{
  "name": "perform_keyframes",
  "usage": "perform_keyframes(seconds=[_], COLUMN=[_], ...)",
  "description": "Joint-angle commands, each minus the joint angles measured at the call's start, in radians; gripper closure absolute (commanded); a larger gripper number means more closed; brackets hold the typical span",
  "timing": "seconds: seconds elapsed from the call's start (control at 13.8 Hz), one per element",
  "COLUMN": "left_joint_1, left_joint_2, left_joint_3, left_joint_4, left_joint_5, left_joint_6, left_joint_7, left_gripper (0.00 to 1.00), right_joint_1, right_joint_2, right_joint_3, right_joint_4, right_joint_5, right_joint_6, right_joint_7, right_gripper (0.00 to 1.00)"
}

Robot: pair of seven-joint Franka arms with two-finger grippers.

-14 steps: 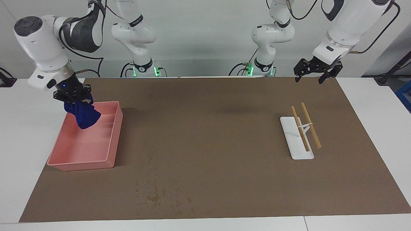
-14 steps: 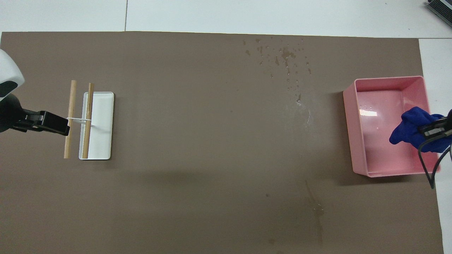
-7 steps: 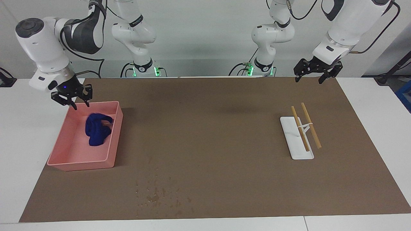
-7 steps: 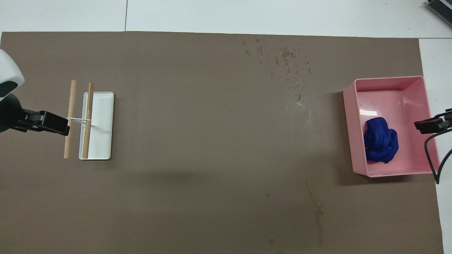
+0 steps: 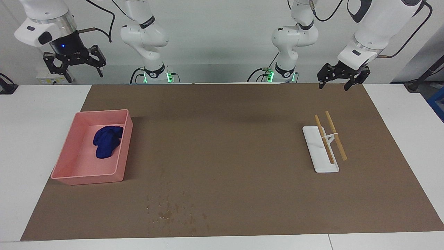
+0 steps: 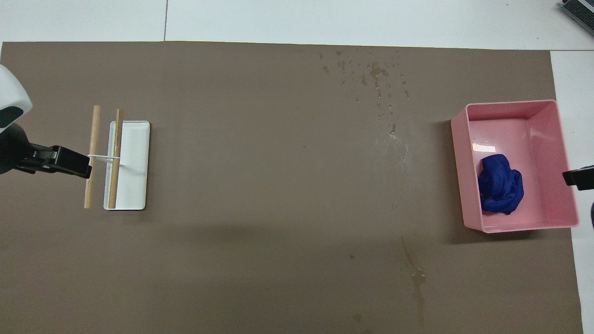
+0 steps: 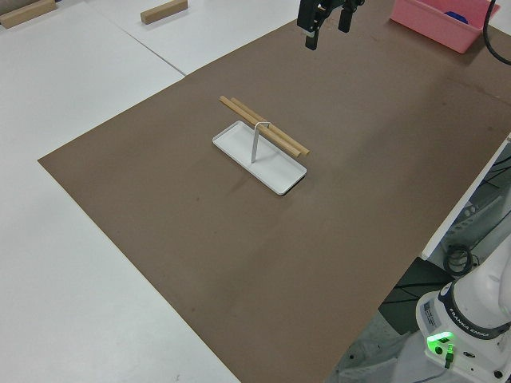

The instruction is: Wipe water with towel using both arms

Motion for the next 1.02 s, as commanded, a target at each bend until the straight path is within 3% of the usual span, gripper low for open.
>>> perform_keyframes(seconds=[0.0, 0.22, 0.44, 0.58, 0.94], left_joint_1=[-0.005, -0.005, -0.005, -0.005, -0.005], left_joint_2=[-0.020, -0.020, -0.020, -0.020, -0.020], left_joint_3=[0.008, 0.008, 0.008, 0.008, 0.008], left_joint_4=[-0.016, -0.015, -0.016, -0.015, -0.015], left_joint_5=[0.002, 0.002, 0.002, 0.002, 0.001], left_joint_6=[-0.005, -0.005, -0.006, -0.005, -0.006], left_joint_7=[0.014, 0.014, 0.014, 0.014, 0.014], left_gripper=[0.00, 0.00, 0.00, 0.00, 0.00], right_joint_1=[0.028, 0.036, 0.053, 0.076, 0.105], right_joint_2=[-0.021, -0.029, -0.029, -0.029, 0.008], right_joint_3=[0.015, 0.021, 0.021, 0.021, 0.019], right_joint_4=[-0.049, -0.072, -0.121, -0.208, -0.171], right_joint_5=[0.053, 0.161, 0.166, 0.157, 0.053], right_joint_6=[-0.025, -0.006, 0.099, 0.207, 0.148], right_joint_7=[0.158, 0.367, 0.297, 0.257, 0.263], right_gripper=[0.00, 0.00, 0.00, 0.00, 0.00])
